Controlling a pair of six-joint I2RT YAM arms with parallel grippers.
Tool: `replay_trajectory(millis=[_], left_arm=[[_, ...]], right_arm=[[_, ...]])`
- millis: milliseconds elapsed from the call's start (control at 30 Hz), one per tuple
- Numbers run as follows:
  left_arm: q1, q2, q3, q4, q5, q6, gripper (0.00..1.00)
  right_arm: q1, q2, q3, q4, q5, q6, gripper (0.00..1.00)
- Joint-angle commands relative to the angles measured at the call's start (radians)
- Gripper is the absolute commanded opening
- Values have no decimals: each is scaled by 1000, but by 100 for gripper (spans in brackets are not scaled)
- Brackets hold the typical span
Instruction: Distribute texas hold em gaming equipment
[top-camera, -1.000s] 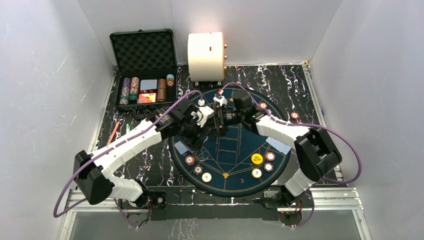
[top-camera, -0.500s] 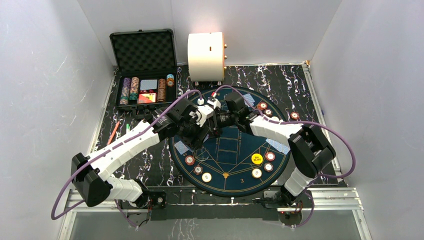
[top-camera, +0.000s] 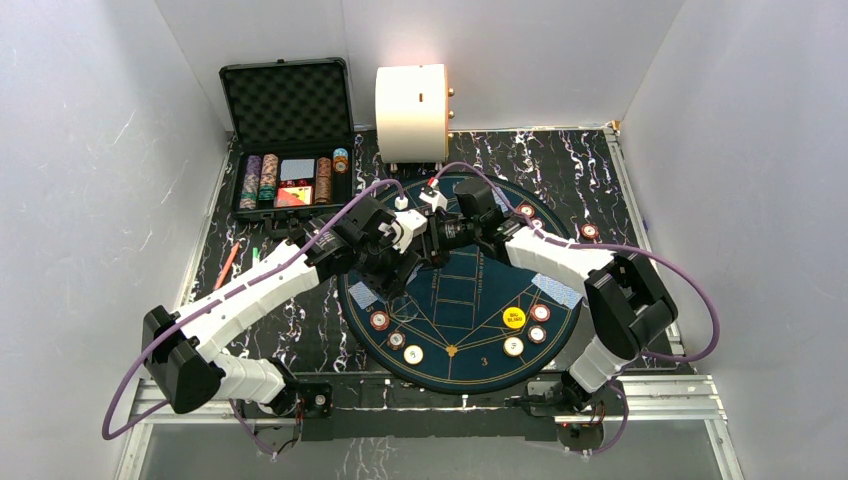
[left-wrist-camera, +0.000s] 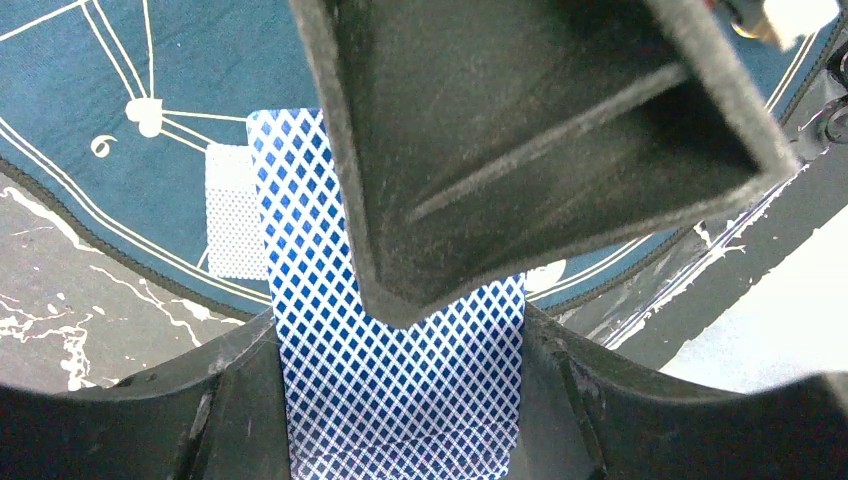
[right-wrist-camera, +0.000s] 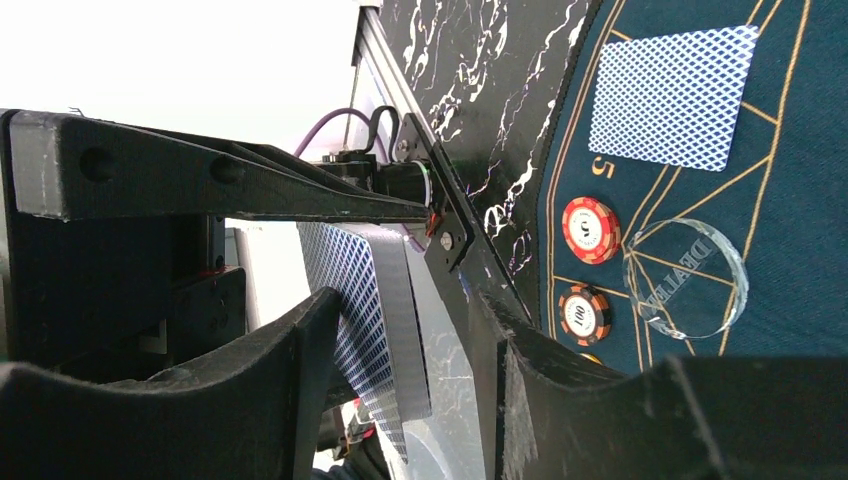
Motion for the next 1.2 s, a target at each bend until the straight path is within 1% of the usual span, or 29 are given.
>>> replay_trajectory(millis=[0,233,367,500,633,900,1000,1167], left_arm=[[-6,-51,23,19,19,-2,0],[-5,-49,17,23,17,-3,0],[-6,-53,12,25,18,-7,0],[-7,-54,10,25,17,-7,0],[-6,-56,13,24,19,-8,0],[-7,-52,13,20,22,-11,0],[-6,-53,16,19,22,-13,0],[-6,-56,15,16,23,-13,0]], right_arm=[[-16,-29,37,-49,34,-53,57],[-19,-46,55,-109,52,-89,61],[-26,-66,55,-128,56,-102,67],[-37,-84,57,-152,64,-116,68],[-41,-96,65,-194,76,-137,64],[-43,-116,91,-262,99,-172,61],[-43,-116,108,-303,112,-193,55],[-43,-121,139,-363,136,-228,49]])
